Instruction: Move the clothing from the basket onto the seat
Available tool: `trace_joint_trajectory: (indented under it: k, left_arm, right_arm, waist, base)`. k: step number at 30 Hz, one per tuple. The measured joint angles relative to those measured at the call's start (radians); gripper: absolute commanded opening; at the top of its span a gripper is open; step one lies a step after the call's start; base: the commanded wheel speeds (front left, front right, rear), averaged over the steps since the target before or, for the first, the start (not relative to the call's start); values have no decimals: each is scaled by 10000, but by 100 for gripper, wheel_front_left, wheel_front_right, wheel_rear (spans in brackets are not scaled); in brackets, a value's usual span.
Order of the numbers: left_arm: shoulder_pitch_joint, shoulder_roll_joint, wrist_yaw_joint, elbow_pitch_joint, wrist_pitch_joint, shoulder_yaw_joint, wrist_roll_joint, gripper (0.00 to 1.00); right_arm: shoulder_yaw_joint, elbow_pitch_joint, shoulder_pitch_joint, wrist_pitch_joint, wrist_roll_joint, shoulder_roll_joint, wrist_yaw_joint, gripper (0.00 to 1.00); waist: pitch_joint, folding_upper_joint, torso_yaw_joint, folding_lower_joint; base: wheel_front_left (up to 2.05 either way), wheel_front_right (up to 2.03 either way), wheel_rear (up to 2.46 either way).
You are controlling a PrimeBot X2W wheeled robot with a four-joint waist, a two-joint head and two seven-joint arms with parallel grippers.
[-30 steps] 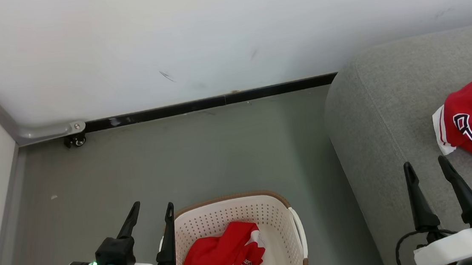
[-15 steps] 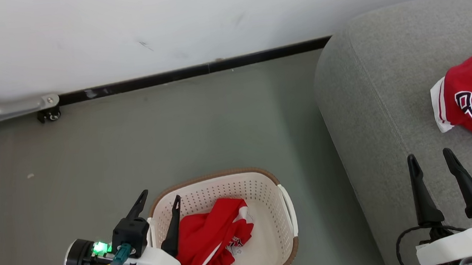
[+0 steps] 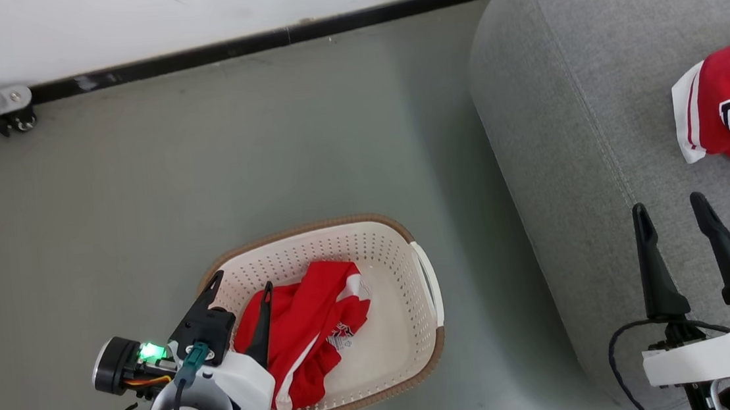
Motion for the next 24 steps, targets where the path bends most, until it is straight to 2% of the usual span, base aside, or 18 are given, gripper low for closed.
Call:
trace_joint_trajectory:
  k: [24]
  left_arm:
    - [-1492, 153, 92, 1386, -107, -548, 809, 100]
  right_arm:
    - [127, -412, -1441, -416, 109, -4, 0, 100]
  waist:
    - [2281, 0, -414, 0]
  base:
    - [0, 0, 0]
